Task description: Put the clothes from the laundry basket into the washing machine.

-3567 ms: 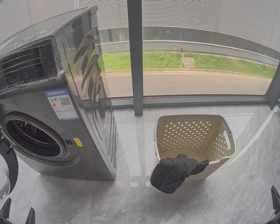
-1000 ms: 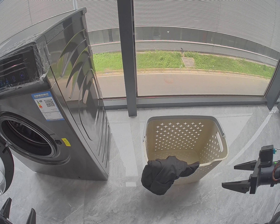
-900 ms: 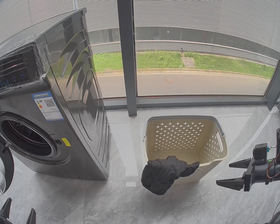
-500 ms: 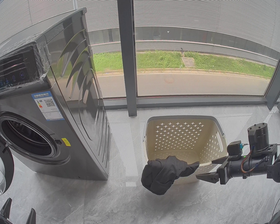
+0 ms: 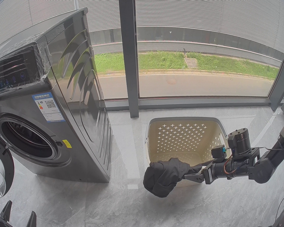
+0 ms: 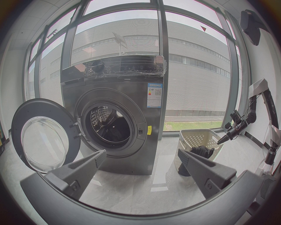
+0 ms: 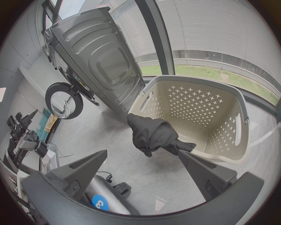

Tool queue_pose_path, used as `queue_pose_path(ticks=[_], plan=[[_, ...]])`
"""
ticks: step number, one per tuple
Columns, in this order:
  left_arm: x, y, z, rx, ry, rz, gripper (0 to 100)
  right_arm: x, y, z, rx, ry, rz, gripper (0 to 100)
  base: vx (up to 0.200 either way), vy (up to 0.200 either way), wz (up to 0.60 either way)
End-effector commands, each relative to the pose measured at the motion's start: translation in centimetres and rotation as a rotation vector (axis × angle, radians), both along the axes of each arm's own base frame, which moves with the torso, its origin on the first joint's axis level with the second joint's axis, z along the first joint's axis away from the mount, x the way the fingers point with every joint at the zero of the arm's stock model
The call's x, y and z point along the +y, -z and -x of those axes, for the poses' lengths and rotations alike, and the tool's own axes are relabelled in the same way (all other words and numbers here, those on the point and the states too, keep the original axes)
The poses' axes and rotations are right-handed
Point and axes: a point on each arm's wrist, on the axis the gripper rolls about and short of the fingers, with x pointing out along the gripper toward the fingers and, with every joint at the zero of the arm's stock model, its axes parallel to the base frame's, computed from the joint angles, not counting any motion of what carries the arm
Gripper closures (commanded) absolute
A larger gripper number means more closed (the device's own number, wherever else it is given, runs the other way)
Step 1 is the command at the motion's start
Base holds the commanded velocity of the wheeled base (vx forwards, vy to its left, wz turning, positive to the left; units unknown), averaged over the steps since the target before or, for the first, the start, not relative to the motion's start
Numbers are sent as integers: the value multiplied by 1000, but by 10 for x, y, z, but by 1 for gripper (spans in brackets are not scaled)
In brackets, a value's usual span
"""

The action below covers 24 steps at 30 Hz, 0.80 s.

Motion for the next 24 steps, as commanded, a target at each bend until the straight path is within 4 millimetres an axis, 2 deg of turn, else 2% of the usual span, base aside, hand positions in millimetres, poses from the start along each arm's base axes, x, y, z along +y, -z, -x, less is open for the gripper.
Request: queue_pose_path(ticks=[1, 13, 24], plan=[[0, 5, 0, 6, -1, 0, 0, 10, 35, -17, 47, -9, 27, 0, 0, 0, 0], [0, 5, 0, 6, -1, 3, 0, 29, 56, -48, 34, -5, 40, 0, 0, 0, 0], [0, 5, 0, 6, -1, 5, 0, 35, 77, -69, 39, 6, 46, 0, 0, 0, 0]])
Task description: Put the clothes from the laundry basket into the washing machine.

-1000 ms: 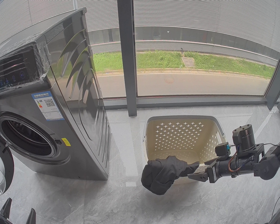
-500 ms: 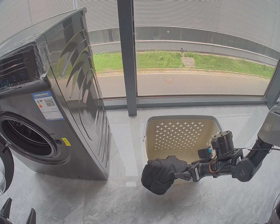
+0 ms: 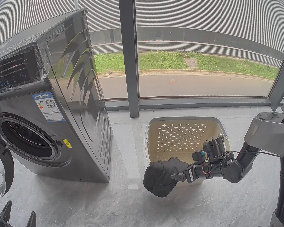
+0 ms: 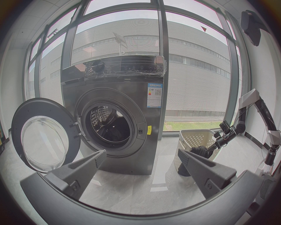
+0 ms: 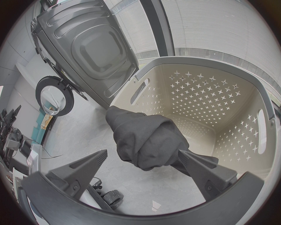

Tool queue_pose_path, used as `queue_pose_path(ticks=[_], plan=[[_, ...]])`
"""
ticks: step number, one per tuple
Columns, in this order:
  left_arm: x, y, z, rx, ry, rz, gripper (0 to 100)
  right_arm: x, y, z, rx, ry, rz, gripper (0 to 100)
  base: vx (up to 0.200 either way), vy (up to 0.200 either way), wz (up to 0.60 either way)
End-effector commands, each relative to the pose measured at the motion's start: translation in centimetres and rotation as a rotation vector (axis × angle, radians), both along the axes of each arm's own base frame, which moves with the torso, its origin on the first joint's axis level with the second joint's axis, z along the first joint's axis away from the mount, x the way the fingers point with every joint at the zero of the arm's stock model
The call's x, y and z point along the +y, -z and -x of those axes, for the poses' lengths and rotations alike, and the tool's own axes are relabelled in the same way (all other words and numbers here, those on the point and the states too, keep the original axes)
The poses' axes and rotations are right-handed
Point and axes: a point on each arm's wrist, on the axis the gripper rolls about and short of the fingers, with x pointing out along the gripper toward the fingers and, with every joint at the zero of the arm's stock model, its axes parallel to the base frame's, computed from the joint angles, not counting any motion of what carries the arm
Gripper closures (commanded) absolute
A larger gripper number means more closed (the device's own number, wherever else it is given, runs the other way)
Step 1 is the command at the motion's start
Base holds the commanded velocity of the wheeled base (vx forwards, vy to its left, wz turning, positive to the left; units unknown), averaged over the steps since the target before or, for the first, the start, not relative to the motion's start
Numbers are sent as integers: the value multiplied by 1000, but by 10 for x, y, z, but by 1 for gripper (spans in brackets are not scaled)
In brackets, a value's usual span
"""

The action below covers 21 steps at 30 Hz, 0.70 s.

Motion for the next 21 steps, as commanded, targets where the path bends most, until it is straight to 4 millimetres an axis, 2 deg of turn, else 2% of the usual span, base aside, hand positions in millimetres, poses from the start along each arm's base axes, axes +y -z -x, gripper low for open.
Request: queue_pose_path(ticks=[1, 11, 12, 21], plan=[[0, 5, 0, 6, -1, 1, 0, 3, 13, -9, 10, 6, 9, 0, 0, 0, 0], [0, 5, 0, 6, -1, 2, 0, 11, 15, -19, -34, 5, -6, 0, 0, 0, 0], [0, 5, 0, 6, -1, 2, 0, 11, 15, -19, -34, 5, -6, 100, 0, 0, 0], [0, 5, 0, 6, -1, 2, 0, 8, 13, -18, -50, 13, -12, 100, 0, 0, 0]])
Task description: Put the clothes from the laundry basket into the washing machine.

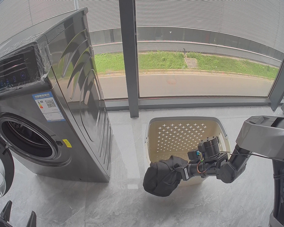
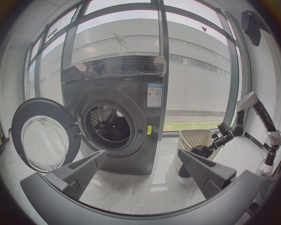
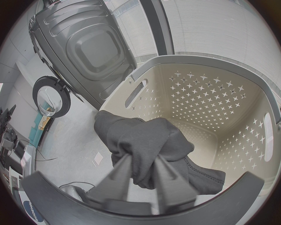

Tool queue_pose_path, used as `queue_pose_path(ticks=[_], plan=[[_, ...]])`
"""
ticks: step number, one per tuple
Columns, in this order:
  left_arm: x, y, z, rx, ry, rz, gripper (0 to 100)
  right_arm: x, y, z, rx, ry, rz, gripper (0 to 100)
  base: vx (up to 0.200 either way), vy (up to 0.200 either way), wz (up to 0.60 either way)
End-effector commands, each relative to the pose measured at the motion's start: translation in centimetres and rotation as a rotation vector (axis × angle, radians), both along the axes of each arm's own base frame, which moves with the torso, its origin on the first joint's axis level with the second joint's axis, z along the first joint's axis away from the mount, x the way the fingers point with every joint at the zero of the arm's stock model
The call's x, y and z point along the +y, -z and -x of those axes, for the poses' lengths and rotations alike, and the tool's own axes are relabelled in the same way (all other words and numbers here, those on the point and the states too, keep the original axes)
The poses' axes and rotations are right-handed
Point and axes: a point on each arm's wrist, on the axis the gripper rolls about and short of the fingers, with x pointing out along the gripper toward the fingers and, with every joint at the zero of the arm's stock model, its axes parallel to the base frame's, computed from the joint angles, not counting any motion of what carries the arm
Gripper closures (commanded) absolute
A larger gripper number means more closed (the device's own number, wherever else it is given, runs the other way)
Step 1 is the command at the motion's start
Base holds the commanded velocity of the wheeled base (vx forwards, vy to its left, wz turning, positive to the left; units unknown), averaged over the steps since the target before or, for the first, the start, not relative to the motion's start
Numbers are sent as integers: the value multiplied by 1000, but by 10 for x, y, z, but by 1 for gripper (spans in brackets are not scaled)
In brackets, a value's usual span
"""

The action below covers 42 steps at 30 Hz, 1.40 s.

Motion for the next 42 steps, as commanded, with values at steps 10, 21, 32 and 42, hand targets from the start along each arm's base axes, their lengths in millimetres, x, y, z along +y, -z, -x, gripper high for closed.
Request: queue_pose_path(ticks=[10, 21, 32, 42], plan=[[0, 5, 0, 6, -1, -1, 0, -5, -48, 19, -80, -6, -42, 100, 0, 0, 0], [0, 5, 0, 6, -2, 1, 0, -16, -140, 79, -332, 87, -233, 100, 0, 0, 0], [0, 5, 0, 6, -2, -18, 0, -34, -207, 142, -535, 80, -387, 100, 0, 0, 0], [0, 5, 0, 6, -2, -18, 0, -35, -206, 147, -576, 134, -319, 100, 0, 0, 0]])
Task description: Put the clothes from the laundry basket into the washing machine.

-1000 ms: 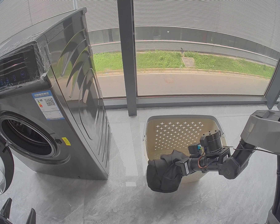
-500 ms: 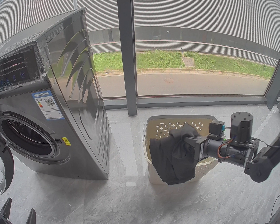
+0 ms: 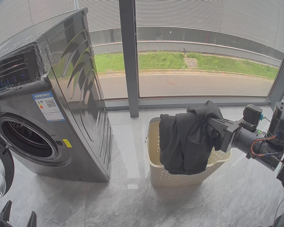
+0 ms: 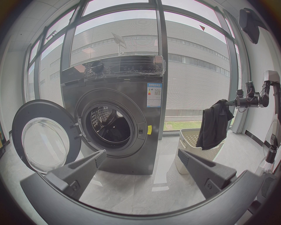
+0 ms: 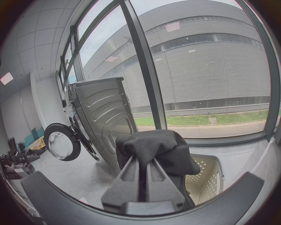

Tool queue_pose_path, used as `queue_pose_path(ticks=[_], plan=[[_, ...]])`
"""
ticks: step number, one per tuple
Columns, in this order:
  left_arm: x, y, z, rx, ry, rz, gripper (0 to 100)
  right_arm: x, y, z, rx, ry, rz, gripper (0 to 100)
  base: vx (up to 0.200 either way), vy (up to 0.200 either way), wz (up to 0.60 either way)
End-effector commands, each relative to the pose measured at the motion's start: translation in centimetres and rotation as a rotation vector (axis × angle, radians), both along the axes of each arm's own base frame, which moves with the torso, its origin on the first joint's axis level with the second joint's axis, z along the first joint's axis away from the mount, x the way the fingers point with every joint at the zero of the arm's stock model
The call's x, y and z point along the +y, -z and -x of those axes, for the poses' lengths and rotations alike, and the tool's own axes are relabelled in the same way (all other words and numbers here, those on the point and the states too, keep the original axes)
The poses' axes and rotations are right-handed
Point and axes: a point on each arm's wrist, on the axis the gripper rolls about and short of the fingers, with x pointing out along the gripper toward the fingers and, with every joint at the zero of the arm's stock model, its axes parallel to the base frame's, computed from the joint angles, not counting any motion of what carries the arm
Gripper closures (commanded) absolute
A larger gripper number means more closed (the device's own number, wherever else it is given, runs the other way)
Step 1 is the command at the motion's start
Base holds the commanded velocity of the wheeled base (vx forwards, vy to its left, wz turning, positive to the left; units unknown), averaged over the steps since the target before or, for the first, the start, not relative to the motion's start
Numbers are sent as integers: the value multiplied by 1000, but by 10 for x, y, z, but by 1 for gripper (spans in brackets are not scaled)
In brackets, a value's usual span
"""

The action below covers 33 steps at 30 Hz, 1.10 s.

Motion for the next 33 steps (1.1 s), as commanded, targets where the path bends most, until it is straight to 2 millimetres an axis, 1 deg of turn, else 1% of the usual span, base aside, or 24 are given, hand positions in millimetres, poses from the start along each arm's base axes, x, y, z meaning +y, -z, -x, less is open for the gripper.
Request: queue_pose_path(ticks=[1, 4, 10, 13, 20, 24, 33], plan=[[0, 5, 0, 6, -1, 1, 0, -3, -6, 7, -24, -5, -13, 100, 0, 0, 0], [0, 5, 0, 6, -1, 3, 0, -3, -6, 7, -25, -2, -14, 100, 0, 0, 0], [0, 5, 0, 6, 2, 4, 0, -5, 5, 12, 11, -10, 17, 100, 0, 0, 0], [0, 5, 0, 6, 6, 13, 0, -2, 5, 18, 10, -34, 17, 100, 0, 200, 0], [0, 5, 0, 8, 17, 16, 0, 0, 5, 18, 13, -37, 17, 100, 0, 200, 0], [0, 5, 0, 8, 19, 16, 0, 1, 3, 16, 4, -8, 11, 100, 0, 200, 0], [0, 5, 0, 8, 19, 18, 0, 6, 2, 21, 2, 12, 10, 100, 0, 200, 0]])
